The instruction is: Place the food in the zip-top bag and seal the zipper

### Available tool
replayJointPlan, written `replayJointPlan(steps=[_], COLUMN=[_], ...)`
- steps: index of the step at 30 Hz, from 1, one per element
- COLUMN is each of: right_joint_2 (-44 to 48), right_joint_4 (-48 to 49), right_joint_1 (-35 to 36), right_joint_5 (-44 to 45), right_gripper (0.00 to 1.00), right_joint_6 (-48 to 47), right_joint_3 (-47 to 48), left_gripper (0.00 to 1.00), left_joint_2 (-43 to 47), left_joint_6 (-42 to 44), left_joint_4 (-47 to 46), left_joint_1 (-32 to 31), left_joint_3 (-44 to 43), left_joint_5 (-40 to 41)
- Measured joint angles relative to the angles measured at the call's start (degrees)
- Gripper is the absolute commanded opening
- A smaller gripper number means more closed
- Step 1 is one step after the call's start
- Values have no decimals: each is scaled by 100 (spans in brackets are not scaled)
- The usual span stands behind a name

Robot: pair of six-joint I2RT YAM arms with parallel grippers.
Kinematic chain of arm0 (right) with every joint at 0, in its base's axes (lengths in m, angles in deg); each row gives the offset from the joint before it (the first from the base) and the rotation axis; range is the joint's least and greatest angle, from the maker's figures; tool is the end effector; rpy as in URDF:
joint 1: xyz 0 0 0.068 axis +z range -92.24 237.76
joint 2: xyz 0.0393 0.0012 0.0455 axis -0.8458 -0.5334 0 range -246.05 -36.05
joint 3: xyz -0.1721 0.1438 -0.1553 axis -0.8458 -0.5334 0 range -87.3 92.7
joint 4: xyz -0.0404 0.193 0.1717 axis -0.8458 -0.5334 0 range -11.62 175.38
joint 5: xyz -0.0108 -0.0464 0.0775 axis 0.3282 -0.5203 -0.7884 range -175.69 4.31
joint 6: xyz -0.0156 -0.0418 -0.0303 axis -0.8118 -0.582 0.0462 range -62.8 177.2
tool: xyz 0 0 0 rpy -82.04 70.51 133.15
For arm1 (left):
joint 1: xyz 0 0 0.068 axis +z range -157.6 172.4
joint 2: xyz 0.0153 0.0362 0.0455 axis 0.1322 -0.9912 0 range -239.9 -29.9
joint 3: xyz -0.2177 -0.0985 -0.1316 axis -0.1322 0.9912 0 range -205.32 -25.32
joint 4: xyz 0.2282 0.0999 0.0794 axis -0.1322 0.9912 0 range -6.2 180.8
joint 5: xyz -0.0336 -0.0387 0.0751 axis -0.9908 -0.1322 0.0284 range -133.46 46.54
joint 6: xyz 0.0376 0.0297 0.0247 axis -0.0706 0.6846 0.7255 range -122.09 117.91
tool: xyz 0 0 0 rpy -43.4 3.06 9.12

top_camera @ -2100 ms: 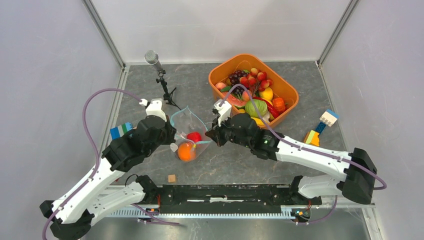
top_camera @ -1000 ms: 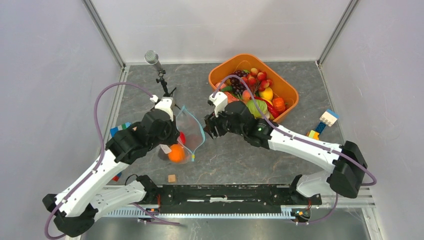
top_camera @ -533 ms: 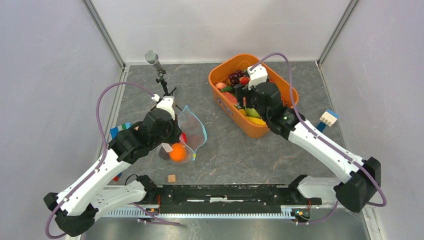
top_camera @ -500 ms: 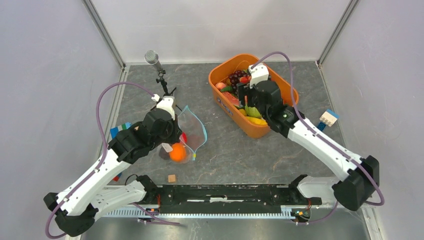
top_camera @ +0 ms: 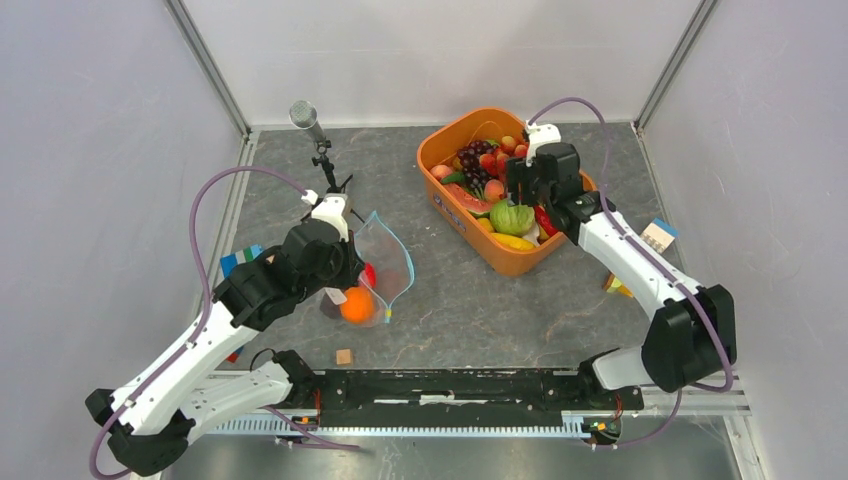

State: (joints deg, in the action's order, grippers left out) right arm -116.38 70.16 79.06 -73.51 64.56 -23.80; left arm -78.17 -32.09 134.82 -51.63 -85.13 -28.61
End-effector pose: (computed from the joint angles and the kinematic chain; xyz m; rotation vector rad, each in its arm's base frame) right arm 0.3007 0.1091 0.3024 -0.1325 2.1129 0.0712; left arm 0.1184 -0.1019 0.3494 0.1382 2.2601 -0.4068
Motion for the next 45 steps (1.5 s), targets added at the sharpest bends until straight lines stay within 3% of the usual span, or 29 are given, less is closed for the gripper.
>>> replayJointPlan(steps=[4,8,13,20,32,35,38,40,41,45], right_joint_2=[-173,-887,-2216,-4260,-5031,-5278,-5383,-5364,-5337,-4962], right_joint_4=[203,273,55,-1027,-1733,-1609,-1526,-1513,-1491,-1314], right_joint_1=[39,83,175,269,264,278,269,267,267,271], right_joint_5=[-804,-1394,-1681,-1471,-1296,-1154,-1110,-1119,-1128,-1270], right_gripper=[70,70,75,89,94,82,48,19,12,3], right_joint_6=[-46,-107,-487,-1598,-2695,-2885,-2927,-2876,-2850,-2605], right_joint_3=[96,763,2524,5794,5606,5628,5628,5622,5608,5191], left_gripper=[2,2,2,2,2,2,2,2,2,2], left_joint_2=[-11,-9,-9,-9,-42,-17,17,15,15,22], left_joint_6=[2,0,2,2,2,0,0,0,0,0], left_joint_4=[-24,-42,-46,-48,-61,-68,-63,-68,-66,-68], left_joint_1=[0,0,0,0,0,0,0,0,0,0], left_joint_3=[2,17,24,24,26,63,103,105,105,107], left_joint_5=[0,0,-4,-17,-37,-39,-42,-44,-44,-50])
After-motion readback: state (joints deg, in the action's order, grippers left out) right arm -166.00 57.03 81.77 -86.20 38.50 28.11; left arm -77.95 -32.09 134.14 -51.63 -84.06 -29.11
